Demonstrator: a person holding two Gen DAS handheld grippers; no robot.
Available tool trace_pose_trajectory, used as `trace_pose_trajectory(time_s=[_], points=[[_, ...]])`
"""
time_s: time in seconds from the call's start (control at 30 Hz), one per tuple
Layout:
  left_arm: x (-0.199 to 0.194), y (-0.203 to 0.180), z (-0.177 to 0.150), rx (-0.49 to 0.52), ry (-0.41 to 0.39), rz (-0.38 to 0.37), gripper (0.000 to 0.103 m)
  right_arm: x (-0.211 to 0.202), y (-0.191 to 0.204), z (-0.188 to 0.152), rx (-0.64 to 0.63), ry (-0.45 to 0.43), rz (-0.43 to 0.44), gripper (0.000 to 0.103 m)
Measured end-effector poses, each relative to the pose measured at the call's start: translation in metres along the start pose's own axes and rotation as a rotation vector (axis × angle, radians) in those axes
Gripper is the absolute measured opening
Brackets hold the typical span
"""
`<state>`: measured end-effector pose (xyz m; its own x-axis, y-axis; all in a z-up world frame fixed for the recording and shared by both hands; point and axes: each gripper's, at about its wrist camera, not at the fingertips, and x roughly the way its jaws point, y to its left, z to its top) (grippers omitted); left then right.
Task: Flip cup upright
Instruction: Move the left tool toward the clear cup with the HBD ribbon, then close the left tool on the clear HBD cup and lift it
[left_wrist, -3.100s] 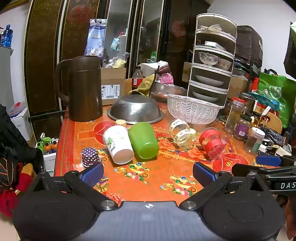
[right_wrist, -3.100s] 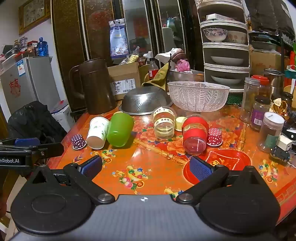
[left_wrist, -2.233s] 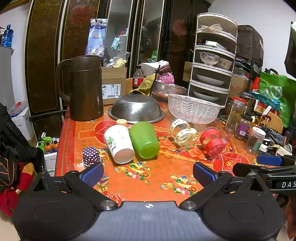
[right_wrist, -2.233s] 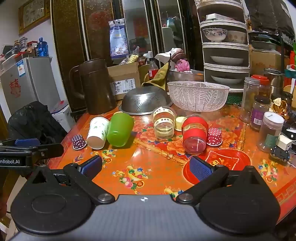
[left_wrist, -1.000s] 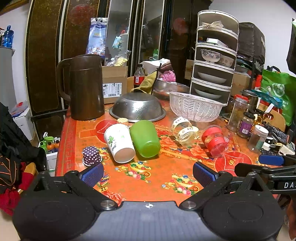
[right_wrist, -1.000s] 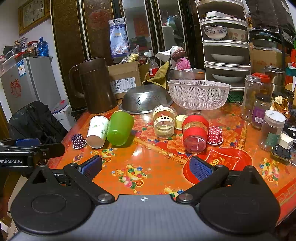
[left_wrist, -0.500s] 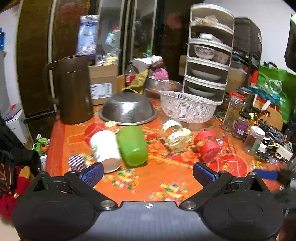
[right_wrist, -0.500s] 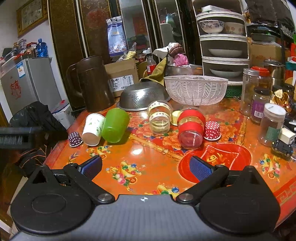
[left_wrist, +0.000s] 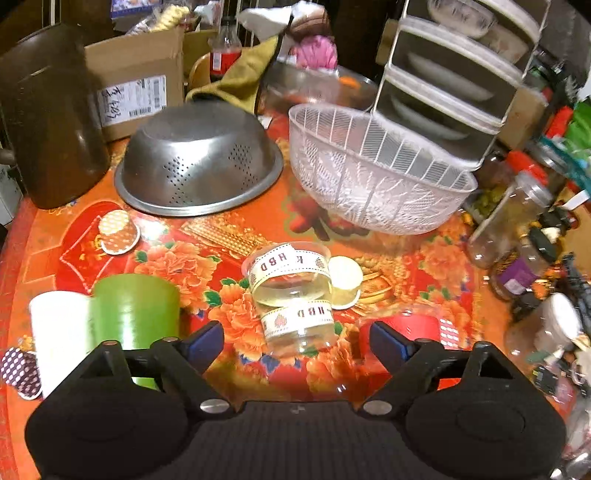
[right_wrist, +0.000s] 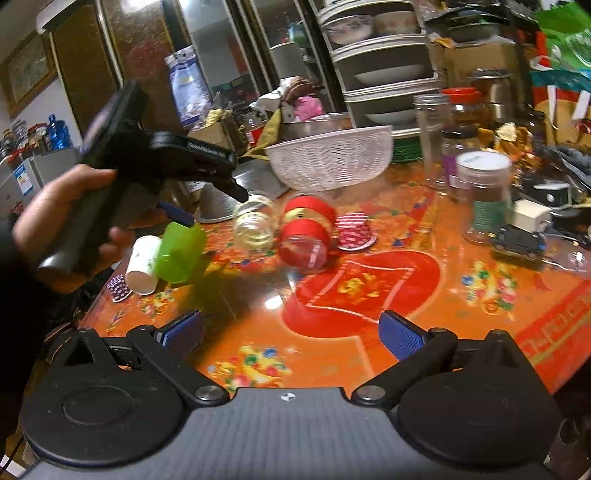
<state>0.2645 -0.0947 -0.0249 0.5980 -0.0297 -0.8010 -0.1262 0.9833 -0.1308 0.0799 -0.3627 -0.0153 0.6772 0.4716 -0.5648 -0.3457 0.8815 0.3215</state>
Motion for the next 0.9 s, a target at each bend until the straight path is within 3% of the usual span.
trace_pose_trajectory(time_s=[0.23, 0.5, 0.63, 0.8, 0.9], points=[[0.034, -0.003, 0.013, -0.025, 0.041, 0.068, 0.088, 0.001, -0.037, -0.001, 0.08, -0.019, 0.011, 0.102], [0.06, -0.01, 0.017, -0.032, 0.076, 0.076, 0.085, 0.002, -0.05, -0.006, 0.094, -0.021, 0.033, 0.102], [0.067, -0.008, 0.014, -0.041, 0.088, 0.084, 0.065, -0.002, -0.054, -0.006, 0.106, -0.024, 0.028, 0.102], [0.055, -0.006, 0.008, -0.036, 0.076, 0.075, 0.063, -0.004, -0.052, -0.007, 0.109, -0.027, 0.035, 0.102], [0.02, -0.007, -0.002, 0.01, 0.049, 0.049, 0.063, -0.003, -0.048, -0.006, 0.099, -0.033, 0.052, 0.102]])
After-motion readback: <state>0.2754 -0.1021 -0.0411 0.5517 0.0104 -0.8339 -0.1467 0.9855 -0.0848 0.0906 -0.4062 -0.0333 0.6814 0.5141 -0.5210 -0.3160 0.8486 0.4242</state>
